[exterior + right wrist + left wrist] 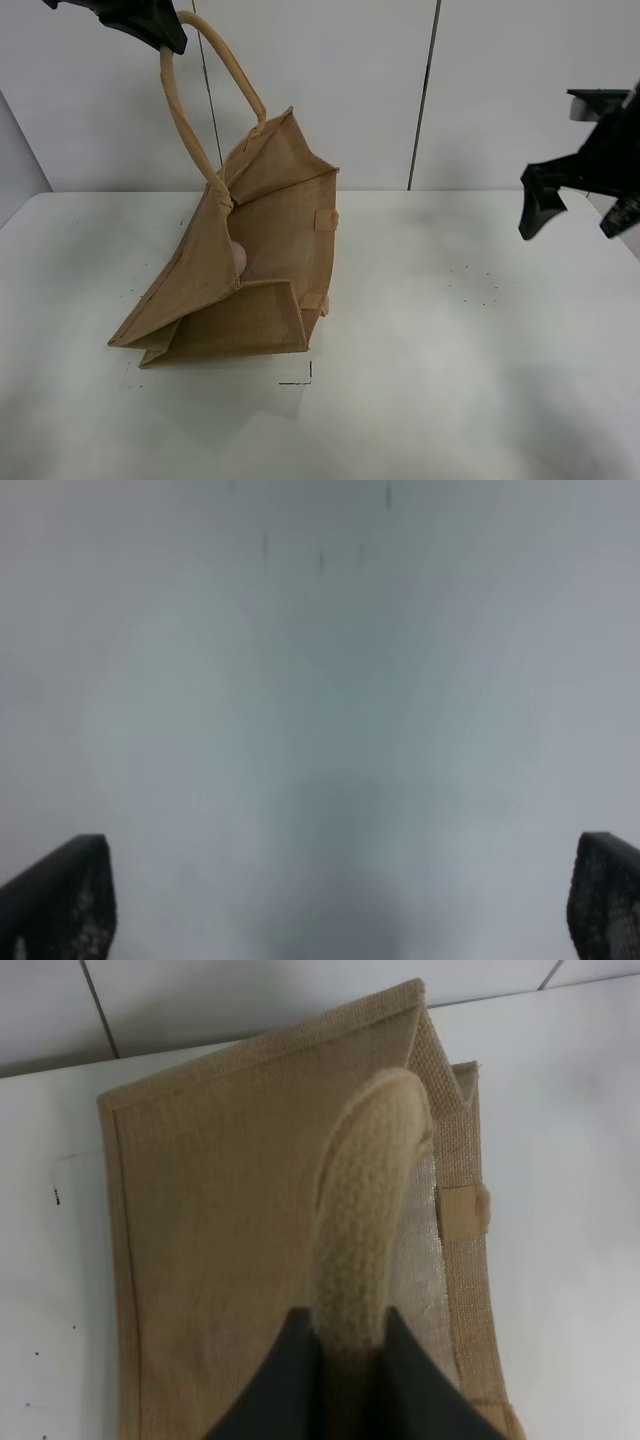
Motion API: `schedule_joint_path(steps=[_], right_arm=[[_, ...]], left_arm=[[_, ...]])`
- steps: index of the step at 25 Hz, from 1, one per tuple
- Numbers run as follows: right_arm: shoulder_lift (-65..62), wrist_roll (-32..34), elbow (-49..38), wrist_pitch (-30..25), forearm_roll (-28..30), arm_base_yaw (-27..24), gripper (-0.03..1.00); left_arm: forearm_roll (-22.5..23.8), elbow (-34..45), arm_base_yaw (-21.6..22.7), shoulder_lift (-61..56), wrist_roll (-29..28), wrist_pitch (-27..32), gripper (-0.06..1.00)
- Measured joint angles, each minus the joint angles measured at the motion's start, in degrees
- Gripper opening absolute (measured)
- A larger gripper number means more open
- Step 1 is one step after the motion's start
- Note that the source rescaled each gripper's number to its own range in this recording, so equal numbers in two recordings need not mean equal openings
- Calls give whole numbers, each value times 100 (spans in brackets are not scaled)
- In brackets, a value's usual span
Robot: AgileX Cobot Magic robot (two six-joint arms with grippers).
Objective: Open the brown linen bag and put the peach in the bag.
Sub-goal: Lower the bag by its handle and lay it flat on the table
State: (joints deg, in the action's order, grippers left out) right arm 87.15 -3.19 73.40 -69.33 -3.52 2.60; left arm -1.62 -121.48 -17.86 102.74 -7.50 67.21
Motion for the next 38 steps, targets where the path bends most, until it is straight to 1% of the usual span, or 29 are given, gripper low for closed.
schedule_joint_path(steps=[6,8,11,13,15,19,28,30,36,38], right_arm=[[-2155,-28,-2233,7,22,0,100],[-2909,-28,-2833,194,29,0,100],[-4013,-28,-3638,701,28,0,100],[-4716,-28,-4091,920,34,0,100],[-5458,-28,-4400,1007,34,0,100],[-6640,-28,-4503,1048,58,0,100],[-8505,-32,-4521,1042,84,0,100],[-8717,-32,-4521,1037,84,0,100],[-8729,-32,-4521,1037,89,0,100],[-8729,-32,-4521,1037,89,0,100]], left_arm=[[0,0,0,0,0,0,0],[0,0,0,0,0,0,0],[0,0,0,0,0,0,0],[0,0,0,0,0,0,0],[0,0,0,0,0,0,0],[0,0,0,0,2,0,0],[0,0,0,0,2,0,0],[0,0,0,0,2,0,0],[-5,37,0,0,2,0,0],[-77,115,0,56,2,0,0]])
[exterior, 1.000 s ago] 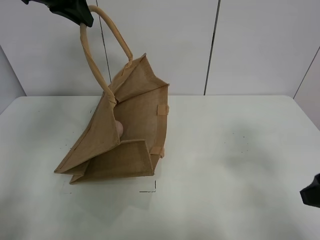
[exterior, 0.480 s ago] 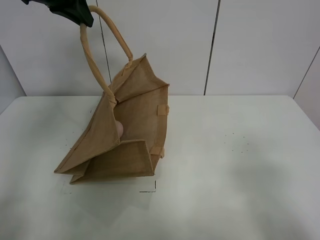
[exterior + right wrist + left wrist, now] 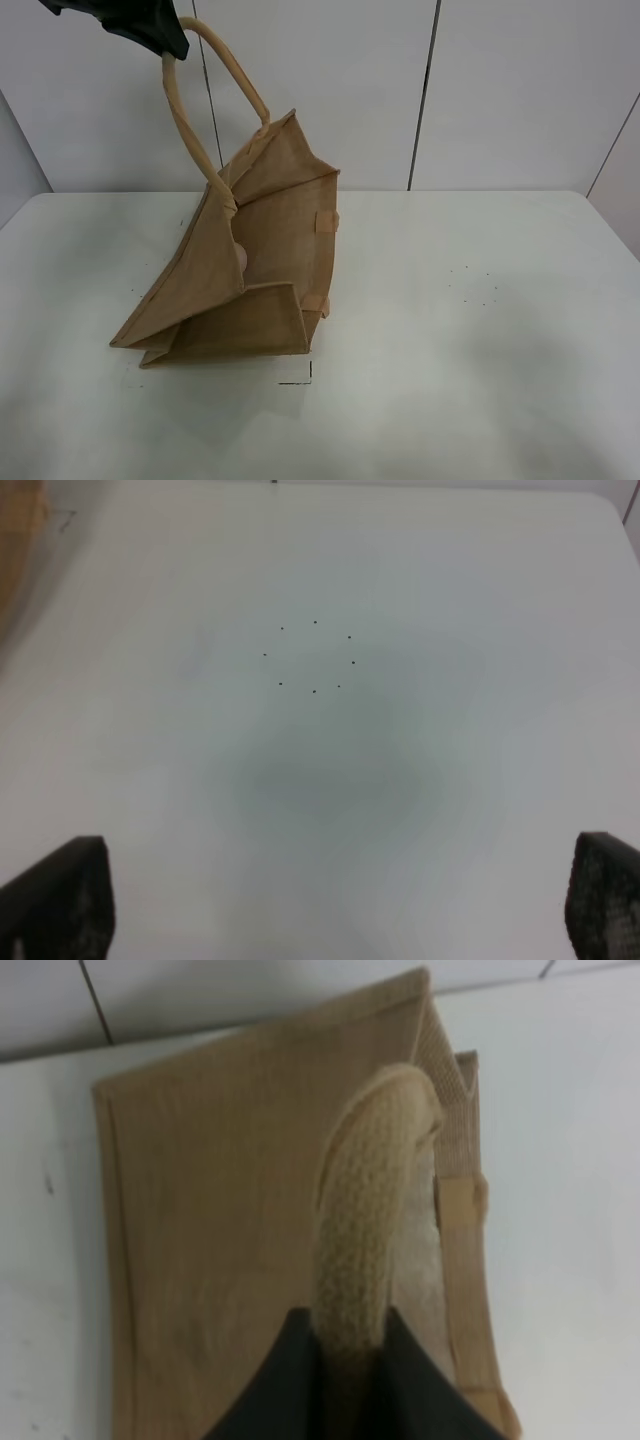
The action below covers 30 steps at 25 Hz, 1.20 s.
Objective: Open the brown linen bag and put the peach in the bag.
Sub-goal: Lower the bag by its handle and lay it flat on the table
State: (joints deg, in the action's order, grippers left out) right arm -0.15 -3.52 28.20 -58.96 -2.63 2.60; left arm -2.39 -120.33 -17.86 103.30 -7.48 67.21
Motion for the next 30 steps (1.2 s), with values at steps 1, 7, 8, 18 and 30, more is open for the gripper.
schedule_joint_path(steps=[1,7,8,18,30], right_arm=[[0,0,0,0,0,0,100],[0,0,0,0,0,0,100],[0,0,0,0,0,0,100],[0,0,0,0,0,0,100],[0,0,0,0,0,0,100]], left_arm=[[-63,59,0,46,0,0,0],[-354,466,0,688,0,-37,0],[-360,482,0,855,0,-52,0],[-406,482,-159,2553,181,-343,0],[-384,489,-178,2818,282,-440,96]])
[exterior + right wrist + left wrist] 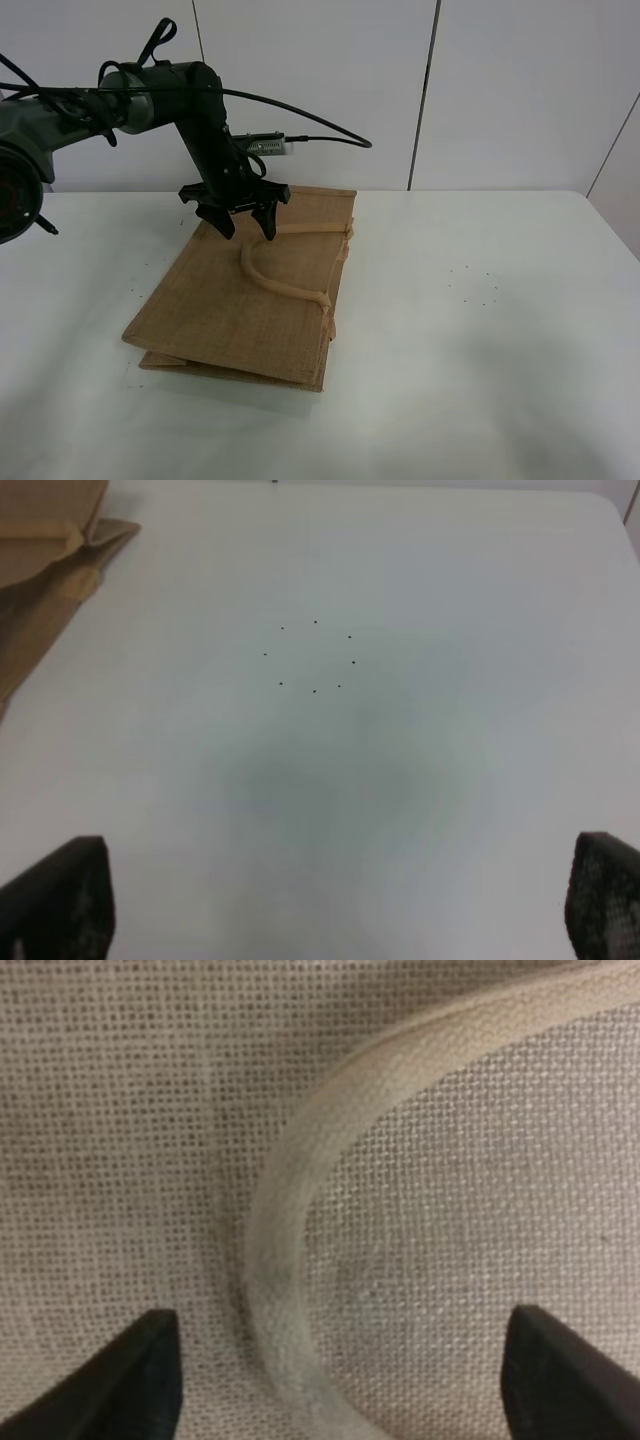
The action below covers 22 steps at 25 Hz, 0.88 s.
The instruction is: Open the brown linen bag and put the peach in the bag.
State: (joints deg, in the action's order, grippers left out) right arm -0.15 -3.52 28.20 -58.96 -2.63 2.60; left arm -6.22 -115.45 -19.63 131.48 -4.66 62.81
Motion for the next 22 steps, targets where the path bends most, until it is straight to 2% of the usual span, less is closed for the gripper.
schedule_joint_path(steps=[6,9,13,22], right_arm=[[0,0,0,0,0,0,100],[0,0,0,0,0,0,100],[0,0,0,0,0,0,100],[0,0,0,0,0,0,100]], left_arm=[[775,-35,19,-93,-178,308,98],[820,-219,172,-139,-212,398,98],[809,-338,582,-159,-131,403,98],[809,-338,1841,-159,16,403,98]])
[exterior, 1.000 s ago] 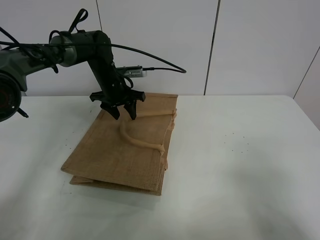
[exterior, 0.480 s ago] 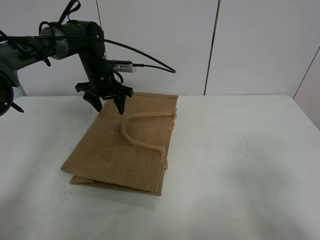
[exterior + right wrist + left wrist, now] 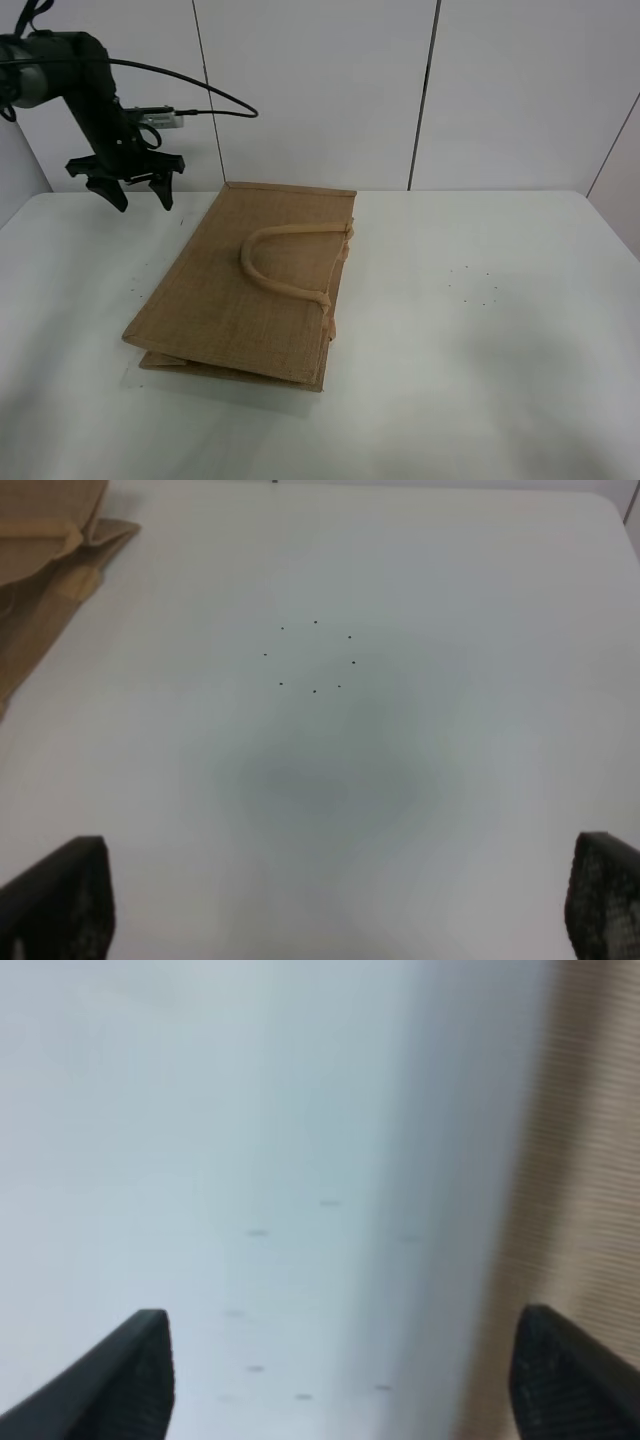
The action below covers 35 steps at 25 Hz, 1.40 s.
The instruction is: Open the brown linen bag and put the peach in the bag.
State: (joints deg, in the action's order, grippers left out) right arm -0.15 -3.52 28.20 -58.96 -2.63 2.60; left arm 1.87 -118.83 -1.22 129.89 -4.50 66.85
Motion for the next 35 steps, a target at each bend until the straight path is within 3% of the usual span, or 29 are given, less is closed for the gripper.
schedule_joint_path(steps=[3,7,13,31,35], right_arm=[[0,0,0,0,0,0,100],[0,0,0,0,0,0,100],[0,0,0,0,0,0,100],[0,0,0,0,0,0,100],[0,0,0,0,0,0,100]], left_arm=[[-18,0,258,-5,0,5,98],[-87,194,261,-228,0,5,98],[-115,1292,251,-1313,0,0,98],[-71,6576,251,-7532,134,0,98],[-66,7809,251,-8903,230,-532,98]])
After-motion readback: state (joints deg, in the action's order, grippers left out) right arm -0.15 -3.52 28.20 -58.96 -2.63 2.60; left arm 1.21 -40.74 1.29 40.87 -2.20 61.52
